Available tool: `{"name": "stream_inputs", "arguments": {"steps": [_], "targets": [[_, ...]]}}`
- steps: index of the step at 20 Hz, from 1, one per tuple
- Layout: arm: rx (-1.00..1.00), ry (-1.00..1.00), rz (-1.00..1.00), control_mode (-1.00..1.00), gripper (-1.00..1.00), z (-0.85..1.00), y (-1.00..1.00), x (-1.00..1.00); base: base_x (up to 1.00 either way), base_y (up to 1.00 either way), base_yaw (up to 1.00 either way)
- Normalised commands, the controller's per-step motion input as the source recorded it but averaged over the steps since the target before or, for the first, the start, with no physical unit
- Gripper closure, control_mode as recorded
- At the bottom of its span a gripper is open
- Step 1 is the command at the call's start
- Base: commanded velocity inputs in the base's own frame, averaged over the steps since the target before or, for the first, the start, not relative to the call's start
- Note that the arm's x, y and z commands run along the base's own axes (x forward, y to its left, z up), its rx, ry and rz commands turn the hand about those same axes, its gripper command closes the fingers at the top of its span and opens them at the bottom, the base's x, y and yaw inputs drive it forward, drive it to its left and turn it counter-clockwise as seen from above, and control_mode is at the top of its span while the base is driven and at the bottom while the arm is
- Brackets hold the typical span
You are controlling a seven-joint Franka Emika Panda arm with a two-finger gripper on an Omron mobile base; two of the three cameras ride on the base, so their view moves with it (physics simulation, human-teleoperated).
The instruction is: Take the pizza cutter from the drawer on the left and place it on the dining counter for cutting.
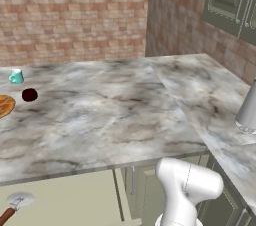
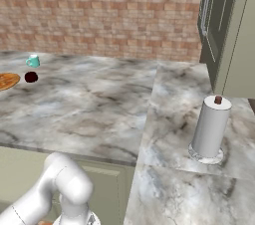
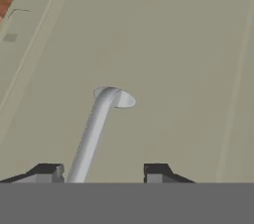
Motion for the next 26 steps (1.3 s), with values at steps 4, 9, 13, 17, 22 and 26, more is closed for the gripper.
{"name": "stream_inputs", "arguments": {"steps": [4,9,13,17,22,26], "targets": [[0.00,0.00,0.00,-1.00,1.00,0.00,0.00,-0.32,0.00,0.00,0.00],[0.00,0.00,0.00,-1.00,1.00,0.00,0.00,-0.25,0.00,0.00,0.00],[0.00,0.00,0.00,-1.00,1.00,0.00,0.00,-0.24,0.00,0.00,0.00],[0.00,0.00,0.00,-1.00,1.00,0.00,0.00,-0.23,0.00,0.00,0.00],[0.00,0.00,0.00,-1.00,1.00,0.00,0.00,-0.24,0.00,0.00,0.00],[0.00,0.00,0.00,-1.00,1.00,0.00,0.00,-0.24,0.00,0.00,0.00]]}}
